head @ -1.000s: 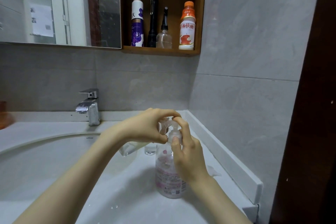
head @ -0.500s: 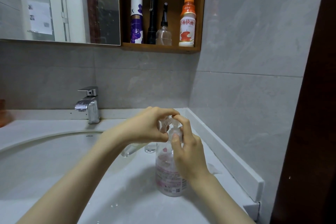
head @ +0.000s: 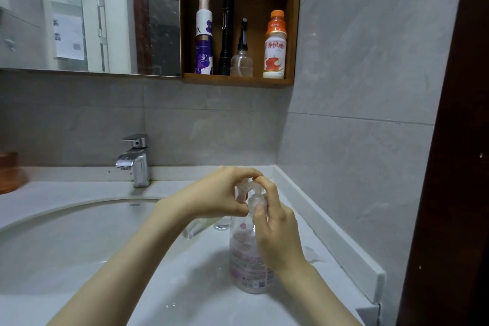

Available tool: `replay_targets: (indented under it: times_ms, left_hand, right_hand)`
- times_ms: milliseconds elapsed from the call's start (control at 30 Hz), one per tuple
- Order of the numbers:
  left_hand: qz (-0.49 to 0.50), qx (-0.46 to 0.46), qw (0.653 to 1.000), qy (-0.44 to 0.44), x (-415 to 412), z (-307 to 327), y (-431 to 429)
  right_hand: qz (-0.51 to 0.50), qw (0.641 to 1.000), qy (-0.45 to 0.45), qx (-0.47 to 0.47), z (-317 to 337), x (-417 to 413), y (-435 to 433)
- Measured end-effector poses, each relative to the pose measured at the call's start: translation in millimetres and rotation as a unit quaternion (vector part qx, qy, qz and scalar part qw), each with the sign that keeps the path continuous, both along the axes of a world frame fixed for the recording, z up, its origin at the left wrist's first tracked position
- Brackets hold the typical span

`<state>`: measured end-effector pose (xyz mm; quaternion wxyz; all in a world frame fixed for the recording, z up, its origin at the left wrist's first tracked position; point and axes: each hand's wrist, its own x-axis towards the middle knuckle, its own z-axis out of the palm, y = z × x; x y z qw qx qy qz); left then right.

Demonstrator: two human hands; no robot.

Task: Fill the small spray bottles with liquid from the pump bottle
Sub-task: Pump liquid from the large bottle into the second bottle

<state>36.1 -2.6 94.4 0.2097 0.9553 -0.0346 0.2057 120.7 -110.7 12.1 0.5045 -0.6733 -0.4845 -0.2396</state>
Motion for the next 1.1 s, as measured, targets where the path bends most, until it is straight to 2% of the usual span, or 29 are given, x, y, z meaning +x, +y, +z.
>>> replay_targets:
  times_ms: [767, 1100]
  left_hand:
    - [0.020, 0.009, 0.999, -0.050, 1.2, -13.3, 1.7]
    - [0.028, 0.009, 0.999, -0.033, 2.2, -9.3, 1.4]
  right_hand:
    - [0.014, 1.000, 0.009, 0.024, 0.9, 2.0, 4.9]
    - [0.007, 1.000, 0.015, 0.006, -2.2, 0.7, 2.2]
